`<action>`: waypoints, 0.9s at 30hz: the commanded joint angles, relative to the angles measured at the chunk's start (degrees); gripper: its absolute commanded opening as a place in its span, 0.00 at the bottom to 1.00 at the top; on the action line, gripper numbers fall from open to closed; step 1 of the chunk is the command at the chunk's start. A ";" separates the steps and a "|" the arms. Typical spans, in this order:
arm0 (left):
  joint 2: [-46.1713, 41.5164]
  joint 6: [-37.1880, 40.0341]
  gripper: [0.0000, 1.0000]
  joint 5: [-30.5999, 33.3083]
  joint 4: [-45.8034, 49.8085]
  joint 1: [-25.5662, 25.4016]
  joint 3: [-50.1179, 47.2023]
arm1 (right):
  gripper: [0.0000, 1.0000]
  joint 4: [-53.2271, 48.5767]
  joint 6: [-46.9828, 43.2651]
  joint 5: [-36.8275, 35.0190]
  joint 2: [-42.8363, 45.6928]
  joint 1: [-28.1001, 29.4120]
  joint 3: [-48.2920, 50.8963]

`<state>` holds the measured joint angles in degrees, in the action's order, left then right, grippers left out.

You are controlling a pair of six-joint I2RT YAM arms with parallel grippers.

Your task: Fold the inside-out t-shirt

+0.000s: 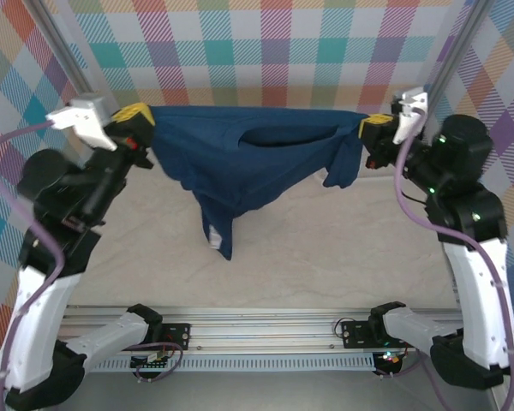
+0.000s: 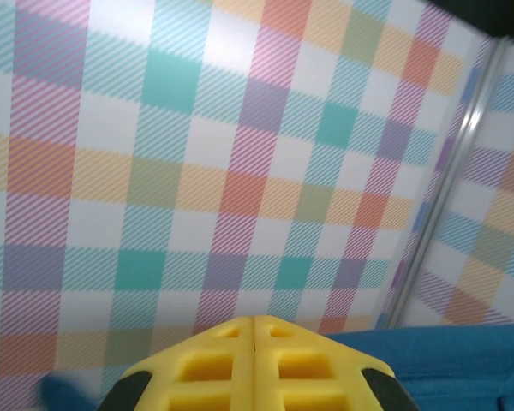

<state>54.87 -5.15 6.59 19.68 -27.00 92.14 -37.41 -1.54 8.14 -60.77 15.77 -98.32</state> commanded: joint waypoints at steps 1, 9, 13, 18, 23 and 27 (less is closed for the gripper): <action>2.14 -0.56 0.00 2.31 4.38 -0.75 1.92 | 0.00 -2.69 -1.67 0.30 0.72 -0.31 -5.76; 10.85 2.77 0.00 13.48 8.46 0.16 8.11 | 0.00 -0.92 -3.30 -4.05 -9.33 -0.30 -13.82; 19.91 0.42 0.00 12.68 6.83 7.22 8.67 | 0.00 2.77 -3.64 -6.33 -21.05 -0.34 -17.88; 35.20 -1.45 0.00 10.42 4.83 14.35 11.63 | 0.00 4.81 -5.53 -8.20 -42.88 0.05 -29.64; 54.55 -1.90 0.00 7.94 4.68 17.81 19.99 | 0.15 -0.99 -4.77 -12.27 -72.55 0.99 -57.75; 66.41 -2.22 0.28 3.87 13.71 17.86 33.97 | 0.39 -8.87 -2.53 -12.99 -86.48 1.18 -77.11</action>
<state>119.44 -6.96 13.45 27.90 -9.54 119.17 -39.75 -5.56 -2.63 -146.56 16.73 -167.00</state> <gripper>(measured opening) 0.255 0.363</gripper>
